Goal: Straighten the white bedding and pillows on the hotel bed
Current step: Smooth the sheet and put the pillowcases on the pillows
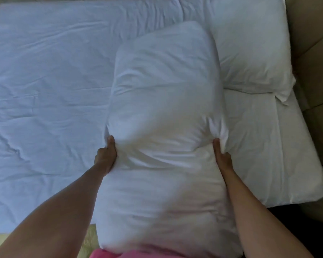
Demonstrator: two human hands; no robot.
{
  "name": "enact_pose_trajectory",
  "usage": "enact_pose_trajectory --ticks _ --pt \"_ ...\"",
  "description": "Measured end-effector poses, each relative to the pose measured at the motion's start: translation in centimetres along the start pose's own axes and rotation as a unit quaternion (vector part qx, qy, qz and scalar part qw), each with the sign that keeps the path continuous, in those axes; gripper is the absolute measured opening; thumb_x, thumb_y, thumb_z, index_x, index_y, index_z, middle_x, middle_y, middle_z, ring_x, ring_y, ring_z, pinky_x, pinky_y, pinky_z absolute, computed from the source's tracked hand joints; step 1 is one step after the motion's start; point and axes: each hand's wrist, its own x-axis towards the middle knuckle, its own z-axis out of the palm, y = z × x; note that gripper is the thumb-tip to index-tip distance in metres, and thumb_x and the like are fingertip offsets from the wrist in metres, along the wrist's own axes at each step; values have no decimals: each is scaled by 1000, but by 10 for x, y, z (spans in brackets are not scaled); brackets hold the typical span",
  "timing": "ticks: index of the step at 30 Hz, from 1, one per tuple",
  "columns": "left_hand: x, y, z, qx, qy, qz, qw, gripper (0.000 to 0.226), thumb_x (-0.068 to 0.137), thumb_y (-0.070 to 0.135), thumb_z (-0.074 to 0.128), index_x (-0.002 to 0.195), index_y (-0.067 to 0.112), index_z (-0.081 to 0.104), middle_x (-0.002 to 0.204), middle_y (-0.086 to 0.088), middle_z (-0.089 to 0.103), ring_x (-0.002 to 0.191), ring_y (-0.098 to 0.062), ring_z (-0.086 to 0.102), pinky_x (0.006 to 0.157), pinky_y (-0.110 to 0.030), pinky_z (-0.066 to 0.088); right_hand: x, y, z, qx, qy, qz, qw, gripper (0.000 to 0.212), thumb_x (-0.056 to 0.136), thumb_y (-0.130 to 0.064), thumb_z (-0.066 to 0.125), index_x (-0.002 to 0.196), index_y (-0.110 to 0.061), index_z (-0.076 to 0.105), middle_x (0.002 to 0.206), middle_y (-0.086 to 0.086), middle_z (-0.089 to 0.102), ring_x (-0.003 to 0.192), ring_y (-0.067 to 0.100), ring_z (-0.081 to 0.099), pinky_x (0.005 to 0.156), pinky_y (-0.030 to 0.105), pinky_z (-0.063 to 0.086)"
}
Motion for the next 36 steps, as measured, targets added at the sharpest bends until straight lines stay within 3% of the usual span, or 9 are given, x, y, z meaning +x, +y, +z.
enact_pose_trajectory --ticks 7,14,20,26,31,34,36 --pt "-62 -5 -40 5 7 80 997 95 90 75 27 133 -7 50 132 -29 54 121 -42 52 98 -43 41 -75 21 -44 55 34 -17 998 101 89 -76 34 148 7 31 154 26 34 141 37 35 118 37 26" --pt "-97 -19 -44 10 7 203 979 93 94 70 23 114 -12 63 120 -35 60 113 -45 57 96 -44 43 -127 60 -86 104 86 -29 990 96 93 -69 34 147 10 30 153 28 33 142 38 34 116 36 26" --pt "-135 -26 -30 -17 -1 226 974 92 95 69 25 111 -13 63 119 -37 59 114 -47 55 100 -46 42 -149 81 -120 163 108 -9 981 110 82 -81 38 152 3 22 157 22 28 142 38 33 117 42 25" --pt "-174 -15 2 -55 -21 230 971 88 92 72 29 104 -8 64 114 -34 62 109 -45 58 98 -49 45 -147 97 -161 184 134 -4 974 115 77 -88 36 148 3 33 150 23 39 132 39 44 110 42 34" --pt "-206 3 47 -128 -32 218 967 88 85 78 38 92 -5 66 97 -24 69 96 -39 63 86 -45 52 -124 116 -206 207 148 -6 967 121 71 -93 37 143 5 41 146 25 45 128 40 47 112 46 35" --pt "-242 23 87 -209 -43 212 954 68 91 66 47 74 2 63 74 -10 65 78 -30 63 71 -35 46 -104 116 -250 209 155 -10 965 112 80 -85 38 143 7 39 147 26 44 129 40 46 112 42 34" --pt "-273 41 114 -257 -39 223 940 61 94 57 50 73 1 61 68 -3 59 65 -17 56 67 -30 42 -87 111 -287 201 156 -24 967 104 85 -79 38 144 7 38 147 26 42 131 39 45 110 39 32"
